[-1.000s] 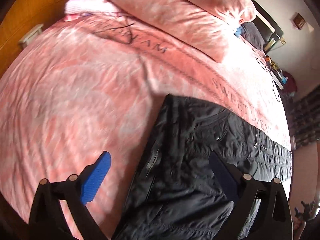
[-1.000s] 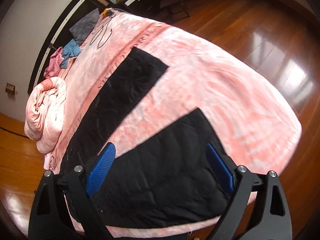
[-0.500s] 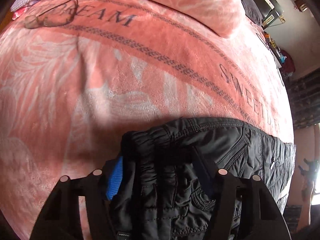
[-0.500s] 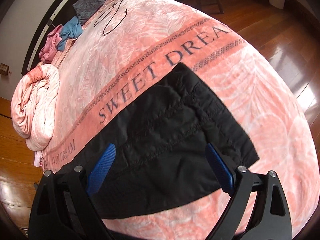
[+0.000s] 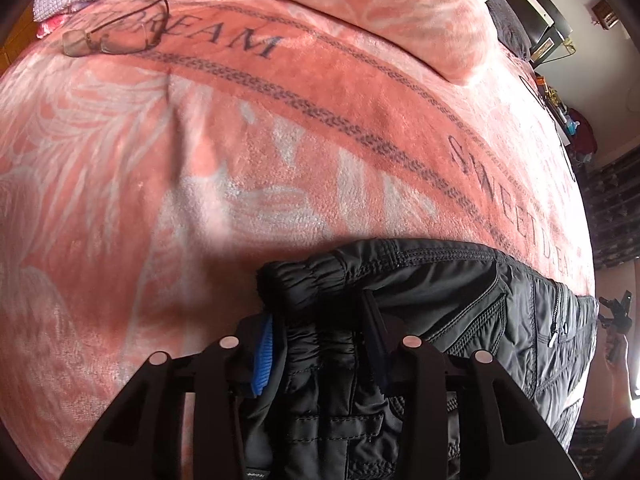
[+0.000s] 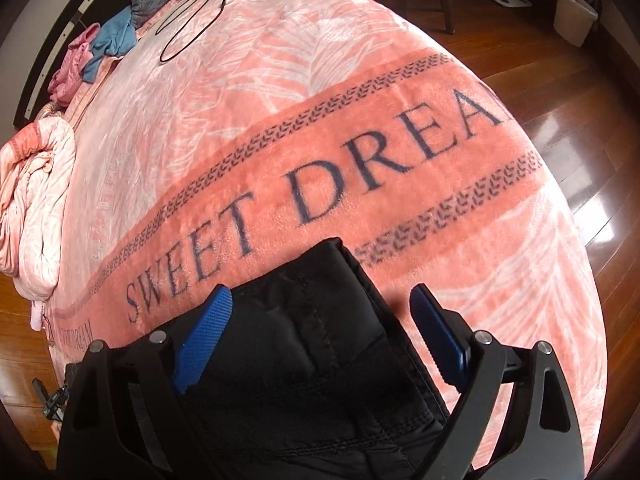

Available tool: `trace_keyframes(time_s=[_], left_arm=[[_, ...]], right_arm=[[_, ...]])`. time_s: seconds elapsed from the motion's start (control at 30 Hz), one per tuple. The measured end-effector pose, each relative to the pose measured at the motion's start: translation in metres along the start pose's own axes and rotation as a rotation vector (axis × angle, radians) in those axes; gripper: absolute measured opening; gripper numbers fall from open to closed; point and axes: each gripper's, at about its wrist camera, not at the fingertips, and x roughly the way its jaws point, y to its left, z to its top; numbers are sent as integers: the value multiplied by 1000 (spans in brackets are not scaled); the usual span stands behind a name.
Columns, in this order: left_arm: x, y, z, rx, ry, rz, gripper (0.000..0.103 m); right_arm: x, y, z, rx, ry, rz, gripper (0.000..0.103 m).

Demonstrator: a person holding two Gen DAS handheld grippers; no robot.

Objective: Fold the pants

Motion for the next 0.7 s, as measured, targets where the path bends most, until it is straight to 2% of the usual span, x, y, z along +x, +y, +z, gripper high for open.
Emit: trace_keyframes(time_s=[0.03, 0.07, 0.1, 0.13, 0.17, 0.23, 0.47, 0.57, 0.7], left_arm=[[-1, -2, 0, 0, -7, 10, 35], [-2, -4, 0, 1, -15, 21, 31], [-4, -7, -1, 0, -26, 30, 28], [-6, -10, -2, 1, -38, 36, 23], [-10, -13, -3, 2, -54, 49, 11], [-21, -14, -3, -15, -84, 55, 11], [-80, -28, -11, -5, -186, 10, 10], [-117, -33, -20, -3, -266, -58, 10], [-168, -34, -49, 32, -381, -162, 10]], right_arm=[[1, 3, -1, -18, 12, -10, 53], [1, 5, -2, -34, 15, -34, 44], [-1, 7, -4, -54, 15, -35, 27], [-6, 8, -7, -66, 8, -19, 15], [-14, 10, -10, -73, -10, -7, 14], [-35, 13, -17, -85, -54, 1, 10], [-138, 30, -51, -129, -224, 64, 8], [-186, 31, -82, -140, -317, 94, 8], [-240, 10, -150, -151, -455, 110, 8]])
